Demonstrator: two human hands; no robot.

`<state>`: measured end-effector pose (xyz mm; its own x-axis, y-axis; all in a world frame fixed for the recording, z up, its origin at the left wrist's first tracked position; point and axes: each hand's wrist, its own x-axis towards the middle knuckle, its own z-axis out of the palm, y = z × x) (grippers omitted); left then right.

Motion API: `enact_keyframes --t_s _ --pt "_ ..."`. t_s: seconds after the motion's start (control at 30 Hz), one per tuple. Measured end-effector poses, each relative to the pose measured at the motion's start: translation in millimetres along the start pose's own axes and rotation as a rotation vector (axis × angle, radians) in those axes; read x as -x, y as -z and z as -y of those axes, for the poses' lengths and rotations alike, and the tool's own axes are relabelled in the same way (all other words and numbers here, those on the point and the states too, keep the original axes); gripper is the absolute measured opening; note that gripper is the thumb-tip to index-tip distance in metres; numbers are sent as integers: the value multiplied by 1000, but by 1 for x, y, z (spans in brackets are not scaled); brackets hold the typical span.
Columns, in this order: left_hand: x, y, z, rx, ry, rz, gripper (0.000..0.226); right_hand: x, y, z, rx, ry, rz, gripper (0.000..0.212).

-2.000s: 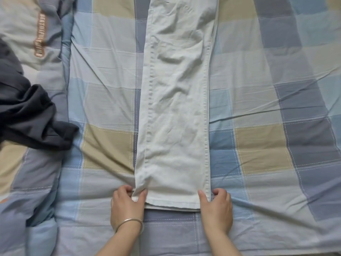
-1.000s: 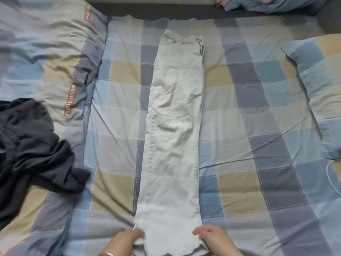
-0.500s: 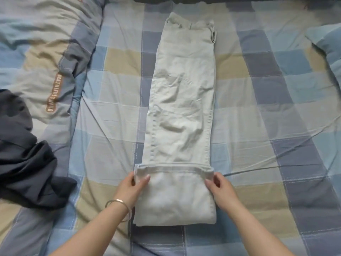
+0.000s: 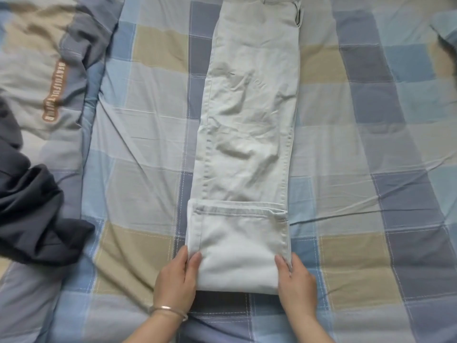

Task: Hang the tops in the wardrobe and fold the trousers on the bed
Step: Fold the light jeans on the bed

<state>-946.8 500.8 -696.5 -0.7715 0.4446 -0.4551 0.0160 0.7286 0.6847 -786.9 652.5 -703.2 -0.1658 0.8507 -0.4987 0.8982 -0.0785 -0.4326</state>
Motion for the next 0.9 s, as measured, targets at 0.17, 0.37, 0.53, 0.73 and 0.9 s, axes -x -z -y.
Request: enact_keyframes --t_s 0.17,0.37,0.53,0.73,0.9 --pt "-16 -15 12 -154 181 31 29 -7 -16 -4 125 -104 2 32" --pt "-4 -19 -2 2 352 -232 38 -10 -3 1 -124 -136 -3 34" --pt "0 1 -10 92 325 -162 25 -6 18 6 -222 -90 131 26" --pt "59 30 8 -125 164 213 53 45 33 -20 -120 -309 357 18" --pt "96 49 32 -120 434 457 68 97 51 -38 40 -416 536 14"
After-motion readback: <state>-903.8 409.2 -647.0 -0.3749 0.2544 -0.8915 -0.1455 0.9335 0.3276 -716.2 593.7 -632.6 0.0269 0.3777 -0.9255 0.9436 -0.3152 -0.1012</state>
